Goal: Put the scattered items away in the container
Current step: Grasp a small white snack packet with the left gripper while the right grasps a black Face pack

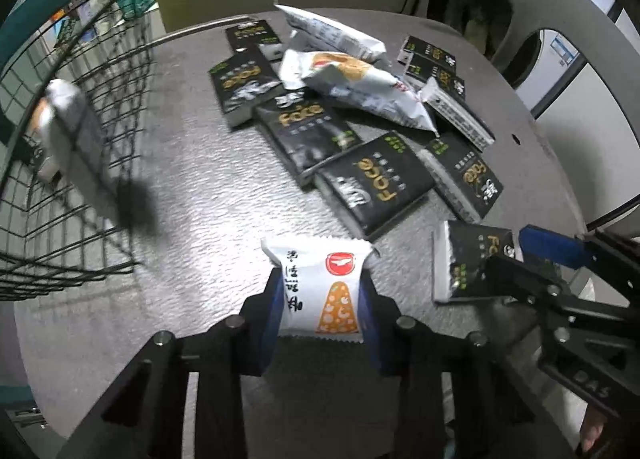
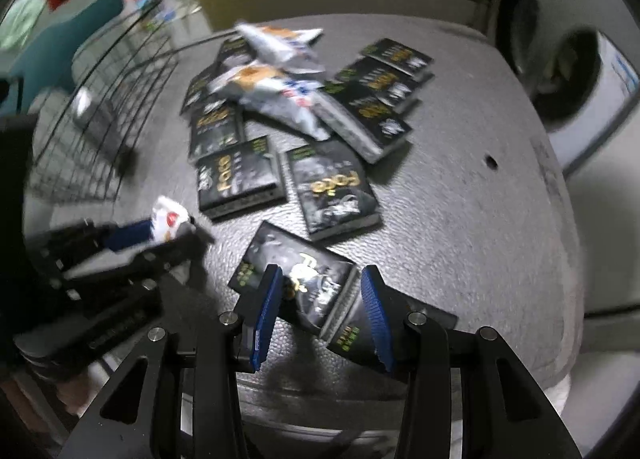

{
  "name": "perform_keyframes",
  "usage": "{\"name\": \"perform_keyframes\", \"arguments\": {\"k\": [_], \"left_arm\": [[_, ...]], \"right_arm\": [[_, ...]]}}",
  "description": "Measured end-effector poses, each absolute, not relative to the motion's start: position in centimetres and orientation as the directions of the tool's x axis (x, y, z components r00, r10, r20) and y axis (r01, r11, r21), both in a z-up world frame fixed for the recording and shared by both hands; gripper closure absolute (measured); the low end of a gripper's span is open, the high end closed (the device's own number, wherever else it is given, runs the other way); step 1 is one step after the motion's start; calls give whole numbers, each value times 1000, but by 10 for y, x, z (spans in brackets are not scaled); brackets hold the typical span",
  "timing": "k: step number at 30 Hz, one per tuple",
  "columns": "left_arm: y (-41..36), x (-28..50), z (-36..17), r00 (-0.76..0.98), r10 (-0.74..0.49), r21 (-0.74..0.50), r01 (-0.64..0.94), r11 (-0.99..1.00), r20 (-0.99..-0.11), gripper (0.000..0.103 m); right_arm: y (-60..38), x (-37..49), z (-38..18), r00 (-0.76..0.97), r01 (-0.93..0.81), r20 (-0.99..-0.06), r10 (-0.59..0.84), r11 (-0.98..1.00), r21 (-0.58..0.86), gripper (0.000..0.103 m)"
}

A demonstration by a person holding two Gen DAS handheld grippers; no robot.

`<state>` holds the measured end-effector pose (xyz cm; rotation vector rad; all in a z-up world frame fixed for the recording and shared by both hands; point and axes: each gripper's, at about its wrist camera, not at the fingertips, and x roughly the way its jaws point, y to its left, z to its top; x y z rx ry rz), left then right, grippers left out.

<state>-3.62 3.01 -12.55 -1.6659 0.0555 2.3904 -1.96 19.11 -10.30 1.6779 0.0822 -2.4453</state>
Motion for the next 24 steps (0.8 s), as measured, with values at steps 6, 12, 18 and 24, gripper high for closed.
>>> {"name": "perform_keyframes", "arguments": {"k": [6, 12, 18, 24], "left_arm": [[20, -33, -114, -346, 179, -113, -203, -973, -921, 65], [8, -30, -111, -355, 174, -113, -187, -976, -918, 64], [1, -31, -108, -358, 175, -122, -167, -978, -917, 65], [2, -28, -102, -363, 170, -115, -167, -979, -916, 65]], "right_arm": [[169, -21, -110, -325, 278, -940, -103, -960, 9, 37], [160, -25, -123, -266, 272, -933, -243, -947, 169, 37], [157, -29, -126, -279, 232, -923, -264, -952, 202, 41], [160, -29, -118, -287, 216, -916, -279, -951, 222, 61]]}}
